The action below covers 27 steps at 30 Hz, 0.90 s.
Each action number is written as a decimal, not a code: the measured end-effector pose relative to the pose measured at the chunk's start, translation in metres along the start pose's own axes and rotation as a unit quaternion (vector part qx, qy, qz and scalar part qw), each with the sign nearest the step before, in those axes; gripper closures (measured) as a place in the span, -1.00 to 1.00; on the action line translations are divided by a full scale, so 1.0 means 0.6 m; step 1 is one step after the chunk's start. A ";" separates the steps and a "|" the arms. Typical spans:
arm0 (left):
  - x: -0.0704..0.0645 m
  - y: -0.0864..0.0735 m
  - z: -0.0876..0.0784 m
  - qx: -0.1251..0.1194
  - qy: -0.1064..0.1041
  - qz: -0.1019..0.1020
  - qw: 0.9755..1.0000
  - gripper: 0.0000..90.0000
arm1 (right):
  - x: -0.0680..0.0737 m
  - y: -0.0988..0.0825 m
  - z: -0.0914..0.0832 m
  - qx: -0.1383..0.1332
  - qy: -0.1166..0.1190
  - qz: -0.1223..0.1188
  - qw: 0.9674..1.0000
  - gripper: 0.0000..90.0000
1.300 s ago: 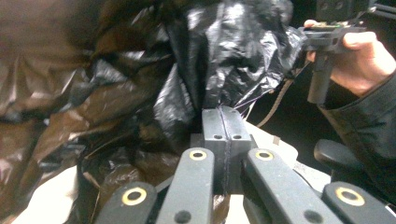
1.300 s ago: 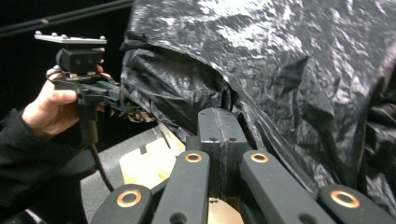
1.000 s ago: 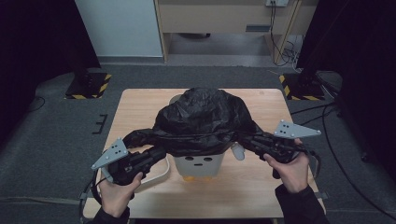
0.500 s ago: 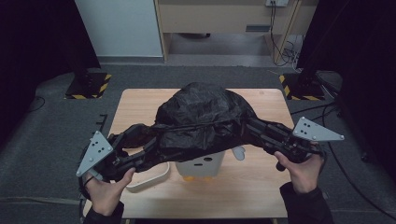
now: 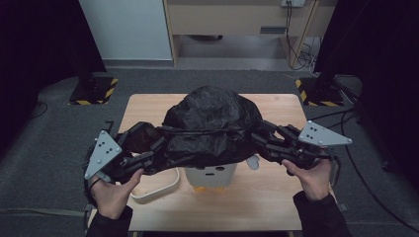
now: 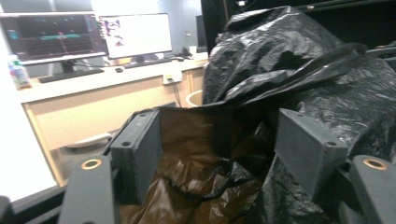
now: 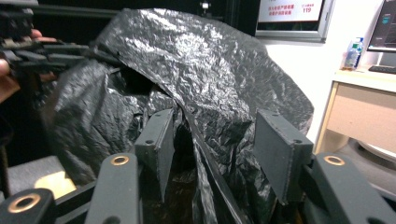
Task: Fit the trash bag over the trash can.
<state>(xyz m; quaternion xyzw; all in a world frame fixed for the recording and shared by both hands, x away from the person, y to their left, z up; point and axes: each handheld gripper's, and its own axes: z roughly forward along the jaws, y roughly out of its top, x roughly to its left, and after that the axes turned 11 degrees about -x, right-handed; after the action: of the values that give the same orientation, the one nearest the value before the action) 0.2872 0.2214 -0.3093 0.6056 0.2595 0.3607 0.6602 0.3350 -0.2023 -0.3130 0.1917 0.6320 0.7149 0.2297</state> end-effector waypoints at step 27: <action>0.031 -0.003 0.063 0.011 -0.052 0.007 0.999 -0.06 | -0.038 0.032 0.077 0.010 -0.021 0.007 1.000 1.00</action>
<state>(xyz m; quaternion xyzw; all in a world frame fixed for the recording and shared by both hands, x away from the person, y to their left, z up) 0.3283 0.2127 -0.3041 0.6323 0.2249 0.3305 0.6636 0.3780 -0.1795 -0.2874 0.2134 0.6331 0.7055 0.2363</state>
